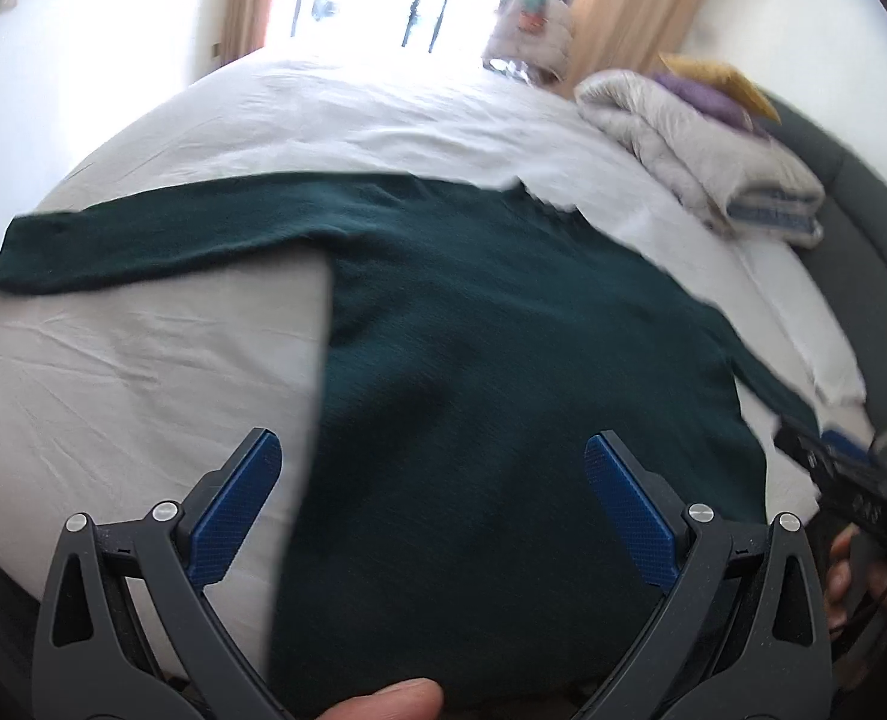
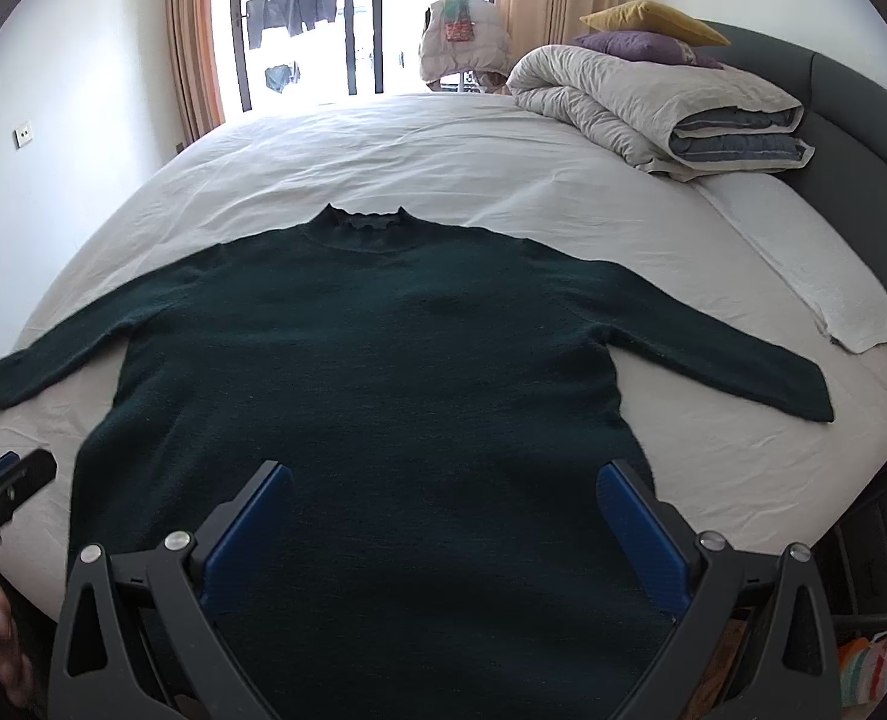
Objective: Fold small clothes
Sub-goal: 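Grasp the green sweater's sleeve cuff with the left gripper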
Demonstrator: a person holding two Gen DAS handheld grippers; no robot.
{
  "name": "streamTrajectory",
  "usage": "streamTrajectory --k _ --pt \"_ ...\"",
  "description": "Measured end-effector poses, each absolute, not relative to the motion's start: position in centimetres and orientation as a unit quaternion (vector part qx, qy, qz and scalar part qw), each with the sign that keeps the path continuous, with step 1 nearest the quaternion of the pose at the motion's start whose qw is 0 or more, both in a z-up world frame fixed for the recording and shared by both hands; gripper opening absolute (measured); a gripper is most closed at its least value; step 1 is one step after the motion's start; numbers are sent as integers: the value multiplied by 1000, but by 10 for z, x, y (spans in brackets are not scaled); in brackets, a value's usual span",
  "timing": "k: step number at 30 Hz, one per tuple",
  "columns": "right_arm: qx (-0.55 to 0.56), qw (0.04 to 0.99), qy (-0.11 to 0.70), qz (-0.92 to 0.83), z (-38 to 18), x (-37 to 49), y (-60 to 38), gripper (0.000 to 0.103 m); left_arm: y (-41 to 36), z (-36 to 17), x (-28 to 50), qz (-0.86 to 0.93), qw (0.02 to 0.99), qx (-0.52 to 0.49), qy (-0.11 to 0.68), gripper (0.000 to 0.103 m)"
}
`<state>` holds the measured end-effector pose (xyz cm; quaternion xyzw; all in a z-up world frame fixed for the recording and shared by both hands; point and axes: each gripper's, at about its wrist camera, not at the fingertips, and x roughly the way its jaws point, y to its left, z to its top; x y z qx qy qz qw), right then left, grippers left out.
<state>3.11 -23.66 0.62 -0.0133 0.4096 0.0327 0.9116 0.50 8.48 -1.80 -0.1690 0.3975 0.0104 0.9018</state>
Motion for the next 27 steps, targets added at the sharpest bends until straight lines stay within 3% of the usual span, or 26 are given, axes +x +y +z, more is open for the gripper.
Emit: streamTrajectory --k 4,8,14,27 --pt "16 914 402 57 10 32 -236 103 153 -26 16 -2 906 -233 354 103" --pt "37 920 382 83 16 29 -232 103 237 -54 27 40 873 -316 368 103" --pt "68 922 358 128 25 35 -208 98 366 -118 9 26 772 -567 286 103" --pt "58 917 354 176 28 46 -151 92 463 -131 15 87 734 -658 142 101"
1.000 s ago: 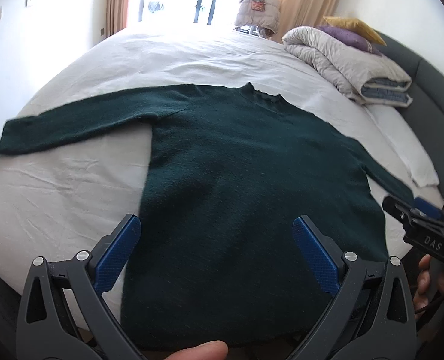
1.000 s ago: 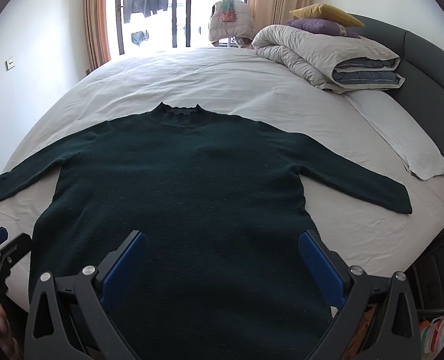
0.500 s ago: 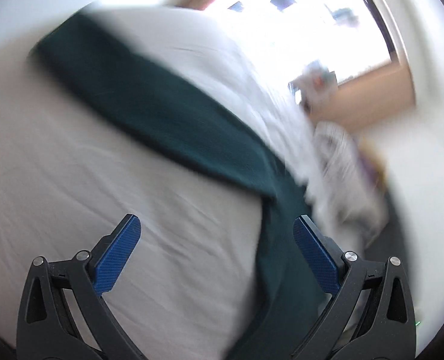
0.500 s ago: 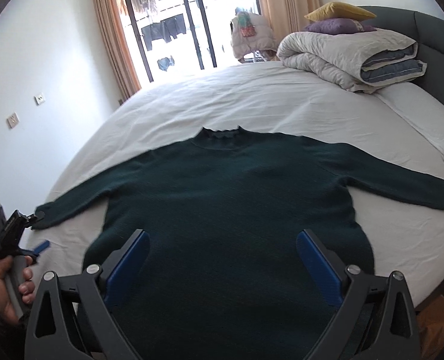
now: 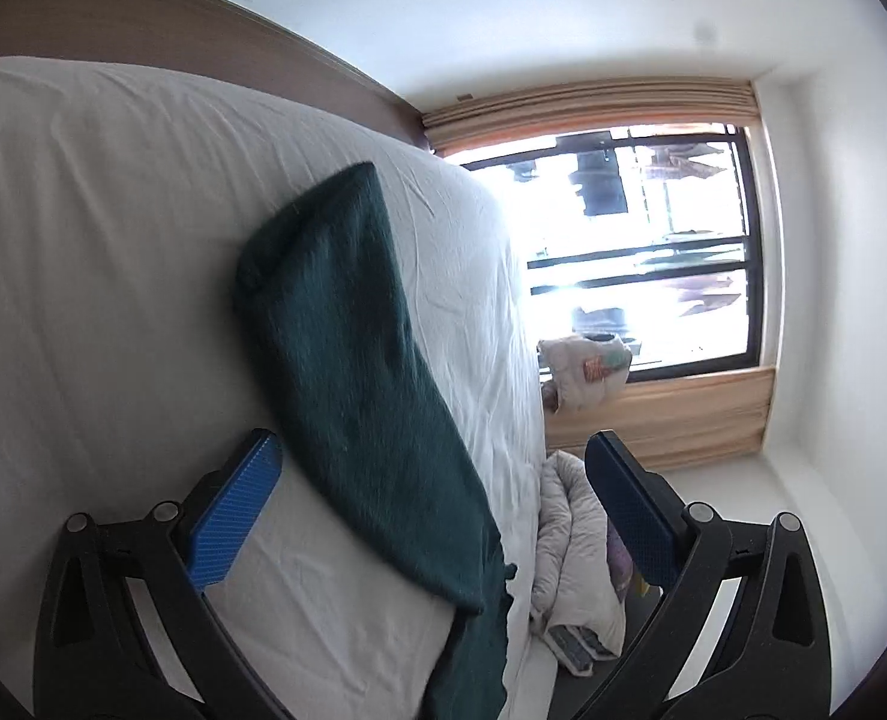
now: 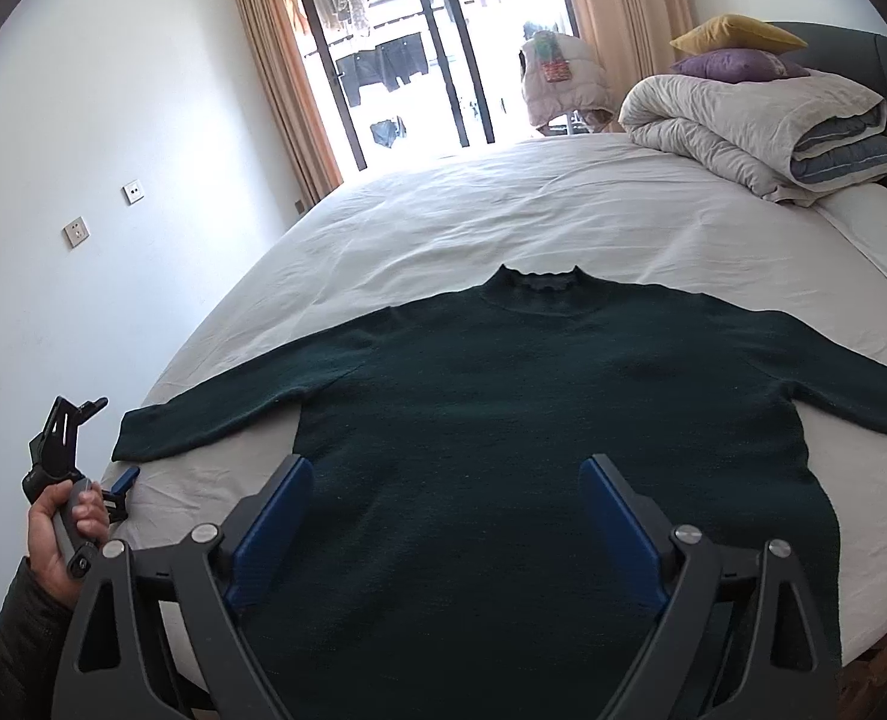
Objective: Fold small clothes
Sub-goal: 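Grasp the green sweater's sleeve cuff with the left gripper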
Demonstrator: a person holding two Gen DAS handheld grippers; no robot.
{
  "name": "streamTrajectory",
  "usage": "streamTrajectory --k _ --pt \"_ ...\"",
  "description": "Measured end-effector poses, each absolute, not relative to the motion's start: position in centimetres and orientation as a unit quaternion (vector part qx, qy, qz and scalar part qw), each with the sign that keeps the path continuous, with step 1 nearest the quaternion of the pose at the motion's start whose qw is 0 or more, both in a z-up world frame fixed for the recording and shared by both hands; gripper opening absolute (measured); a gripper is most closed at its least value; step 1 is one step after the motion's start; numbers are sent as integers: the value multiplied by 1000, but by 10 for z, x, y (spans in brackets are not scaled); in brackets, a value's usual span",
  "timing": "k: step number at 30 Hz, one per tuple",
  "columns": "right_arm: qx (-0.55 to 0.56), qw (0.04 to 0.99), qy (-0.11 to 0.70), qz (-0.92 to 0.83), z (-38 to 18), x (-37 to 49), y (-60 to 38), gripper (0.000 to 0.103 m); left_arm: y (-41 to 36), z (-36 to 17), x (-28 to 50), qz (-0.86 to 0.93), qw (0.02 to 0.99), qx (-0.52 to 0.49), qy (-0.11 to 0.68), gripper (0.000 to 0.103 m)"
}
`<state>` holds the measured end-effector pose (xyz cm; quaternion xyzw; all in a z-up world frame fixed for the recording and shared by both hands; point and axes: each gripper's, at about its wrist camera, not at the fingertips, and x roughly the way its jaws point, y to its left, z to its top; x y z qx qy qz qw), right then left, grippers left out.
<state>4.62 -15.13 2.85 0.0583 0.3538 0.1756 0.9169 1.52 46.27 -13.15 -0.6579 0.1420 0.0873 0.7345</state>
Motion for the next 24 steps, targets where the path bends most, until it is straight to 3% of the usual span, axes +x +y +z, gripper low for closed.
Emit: streamTrajectory --k 7,14,15,17,18,23,24 --pt "62 916 355 179 28 45 -146 92 491 -148 22 122 715 -676 134 70" --pt "58 914 356 184 26 46 -140 83 487 -142 54 124 723 -666 135 69" --pt "58 914 356 185 25 45 -140 81 488 -140 58 127 728 -660 137 65" --pt "59 913 359 184 24 46 -140 79 492 -142 65 136 732 -650 150 38" --pt "59 913 359 184 23 45 -140 78 491 -146 68 141 732 -648 157 32" --pt "70 911 365 180 20 51 -146 75 486 -151 87 164 752 -610 187 9" --pt "75 908 369 181 20 55 -148 73 479 -151 94 166 758 -600 194 9"
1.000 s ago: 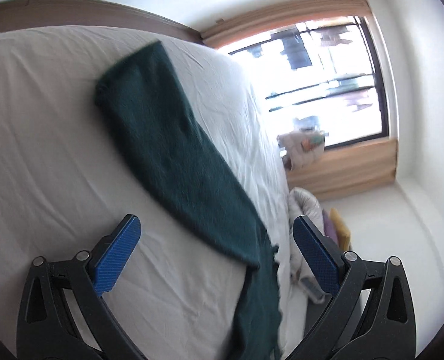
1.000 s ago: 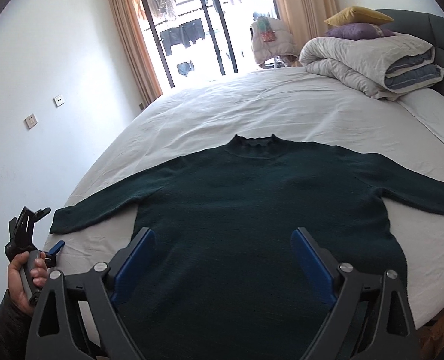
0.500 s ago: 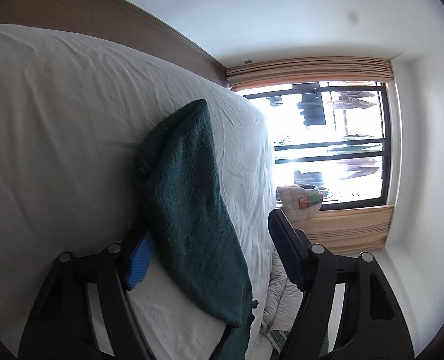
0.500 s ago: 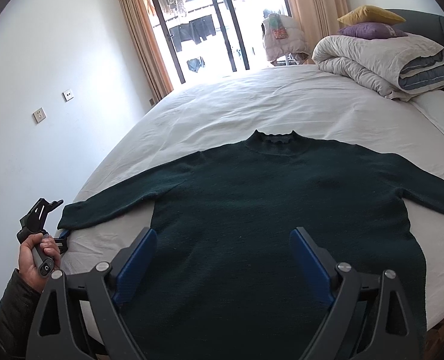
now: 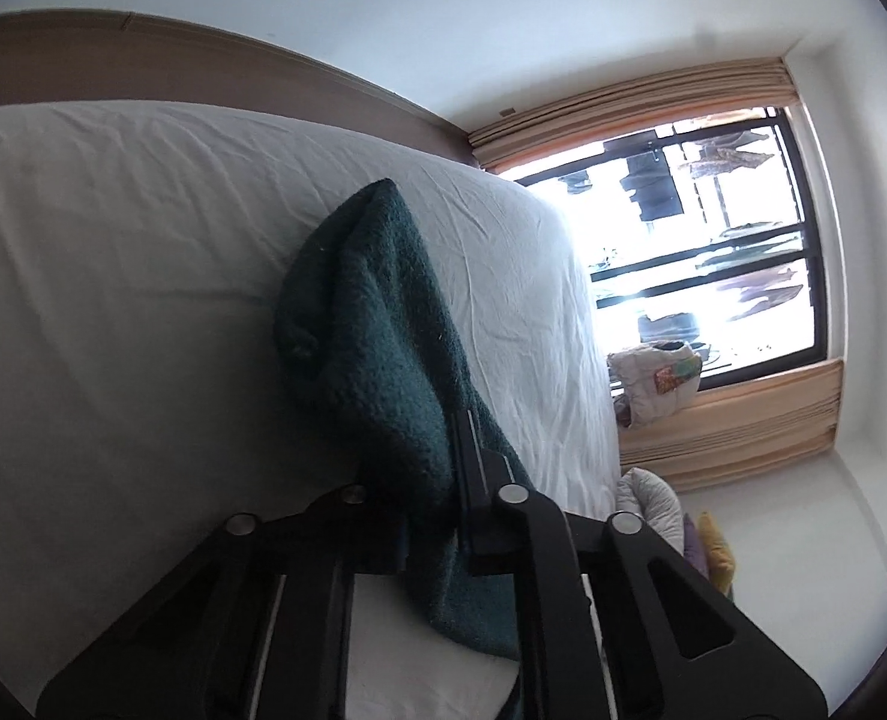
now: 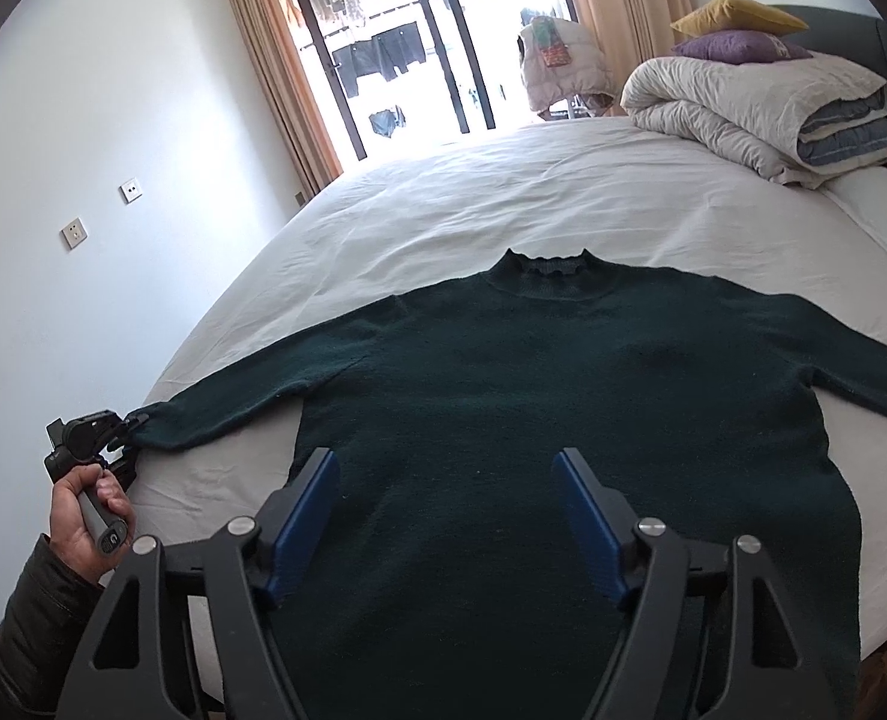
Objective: Fold small clothes
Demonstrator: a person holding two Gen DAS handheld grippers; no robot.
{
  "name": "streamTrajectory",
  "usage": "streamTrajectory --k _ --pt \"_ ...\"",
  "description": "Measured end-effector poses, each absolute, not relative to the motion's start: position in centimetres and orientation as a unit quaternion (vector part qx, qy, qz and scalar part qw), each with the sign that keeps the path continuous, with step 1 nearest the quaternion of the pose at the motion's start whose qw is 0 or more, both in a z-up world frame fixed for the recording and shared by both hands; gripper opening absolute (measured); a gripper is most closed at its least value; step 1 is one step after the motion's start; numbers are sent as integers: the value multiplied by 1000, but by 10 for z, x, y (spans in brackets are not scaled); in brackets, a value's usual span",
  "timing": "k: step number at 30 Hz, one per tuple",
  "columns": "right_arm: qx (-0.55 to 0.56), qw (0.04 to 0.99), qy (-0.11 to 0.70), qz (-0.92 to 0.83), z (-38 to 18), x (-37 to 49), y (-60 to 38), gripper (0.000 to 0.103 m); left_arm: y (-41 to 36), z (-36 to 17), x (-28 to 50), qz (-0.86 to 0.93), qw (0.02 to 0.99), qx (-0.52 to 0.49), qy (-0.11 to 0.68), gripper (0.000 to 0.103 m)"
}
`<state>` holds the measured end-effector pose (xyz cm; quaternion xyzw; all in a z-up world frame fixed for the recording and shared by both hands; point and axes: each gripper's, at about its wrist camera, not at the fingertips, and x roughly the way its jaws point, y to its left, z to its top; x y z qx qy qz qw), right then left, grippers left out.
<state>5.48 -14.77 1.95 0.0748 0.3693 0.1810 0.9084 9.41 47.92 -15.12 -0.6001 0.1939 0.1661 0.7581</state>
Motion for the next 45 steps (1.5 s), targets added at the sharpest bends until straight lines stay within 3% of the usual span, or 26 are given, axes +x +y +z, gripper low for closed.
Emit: streamTrajectory --k 7,13,21,28,31,32,34,38,42,45 --pt "119 893 385 202 20 88 -165 74 419 -104 155 150 853 -438 240 8" --pt "170 857 423 239 9 148 -176 78 299 -52 232 94 941 -178 273 7" --pt "291 742 486 358 -33 236 -142 89 118 -74 266 32 961 111 251 7" --pt "434 620 491 431 -71 274 -115 100 65 -129 260 10 940 237 246 7" --pt "431 612 496 440 -73 279 -103 100 56 -141 273 2 932 280 231 7" --pt "417 619 507 432 -74 280 -98 98 53 -141 273 -2 929 294 224 7" --pt "408 616 520 428 -77 283 -93 77 41 -142 269 -13 923 322 208 7" --pt "389 639 521 412 -73 285 -96 57 42 -148 264 -19 914 354 198 7" --pt "356 670 521 391 -63 285 -107 13 48 -159 277 -15 909 357 215 7" --pt "323 698 515 379 -54 287 -113 10 44 -156 284 -20 906 364 215 8"
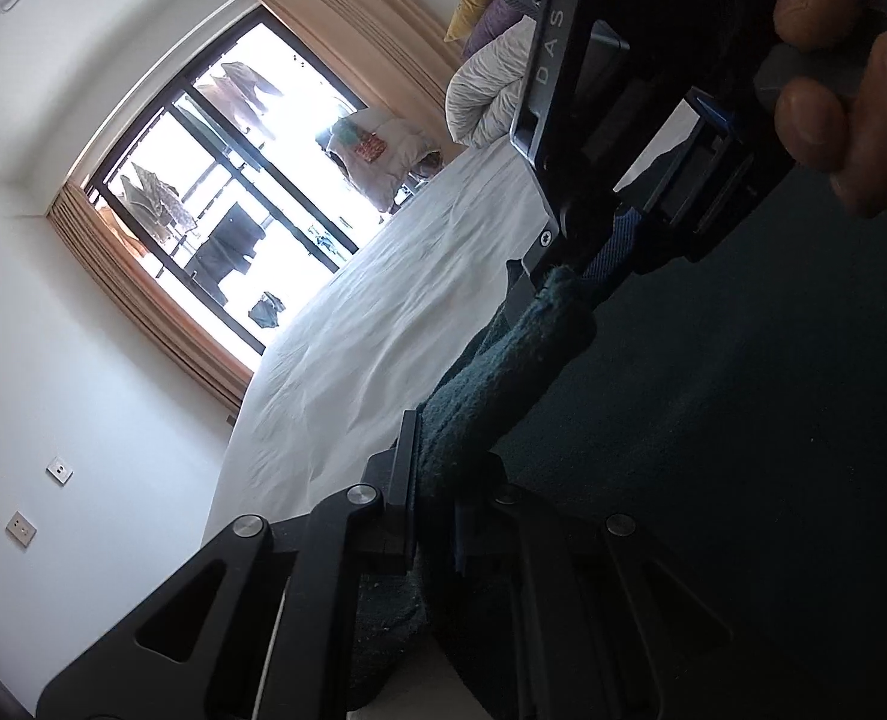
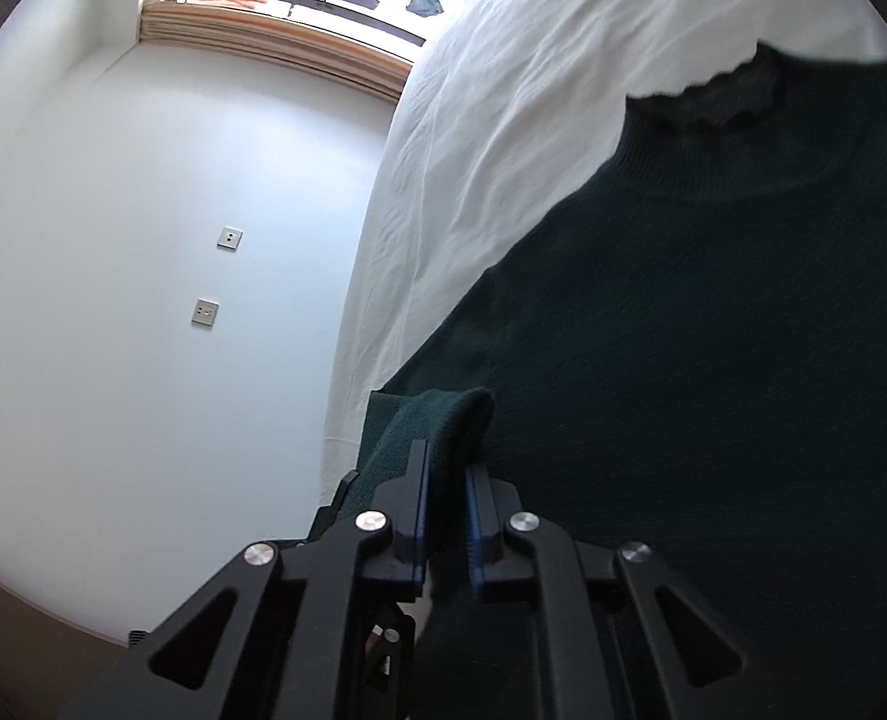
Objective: Fold small clothes
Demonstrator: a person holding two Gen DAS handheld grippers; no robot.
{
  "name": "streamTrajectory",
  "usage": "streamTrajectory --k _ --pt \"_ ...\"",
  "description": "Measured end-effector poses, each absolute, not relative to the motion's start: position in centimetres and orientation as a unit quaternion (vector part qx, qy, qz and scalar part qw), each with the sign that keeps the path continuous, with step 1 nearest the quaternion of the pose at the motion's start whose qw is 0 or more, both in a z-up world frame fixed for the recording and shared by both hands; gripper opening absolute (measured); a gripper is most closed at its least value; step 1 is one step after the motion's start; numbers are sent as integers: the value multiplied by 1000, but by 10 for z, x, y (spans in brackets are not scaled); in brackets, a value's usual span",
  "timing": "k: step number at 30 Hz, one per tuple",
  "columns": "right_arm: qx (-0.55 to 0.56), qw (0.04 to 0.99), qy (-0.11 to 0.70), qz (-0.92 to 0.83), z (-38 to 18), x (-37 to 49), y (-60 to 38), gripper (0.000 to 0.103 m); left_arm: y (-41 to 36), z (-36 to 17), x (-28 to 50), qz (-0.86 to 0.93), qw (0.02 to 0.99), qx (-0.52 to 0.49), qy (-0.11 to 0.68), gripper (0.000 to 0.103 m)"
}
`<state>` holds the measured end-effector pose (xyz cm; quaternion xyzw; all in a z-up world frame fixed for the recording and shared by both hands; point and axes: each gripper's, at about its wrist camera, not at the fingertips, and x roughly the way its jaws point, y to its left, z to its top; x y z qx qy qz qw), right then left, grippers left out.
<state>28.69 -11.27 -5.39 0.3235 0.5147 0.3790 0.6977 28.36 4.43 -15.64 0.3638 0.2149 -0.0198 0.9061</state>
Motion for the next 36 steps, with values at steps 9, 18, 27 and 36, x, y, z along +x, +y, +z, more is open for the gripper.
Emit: streamTrajectory --k 9,18,27,36 --pt "250 771 482 333 -22 315 -159 9 28 -144 329 -32 909 353 221 10" --pt "226 810 459 288 -7 350 -235 9 27 -145 376 -68 909 345 223 10" --pt "244 803 485 248 -58 359 -288 9 63 -176 408 -92 894 359 251 10" --pt "245 786 527 212 -106 357 -289 10 179 -146 394 -93 912 296 269 10"
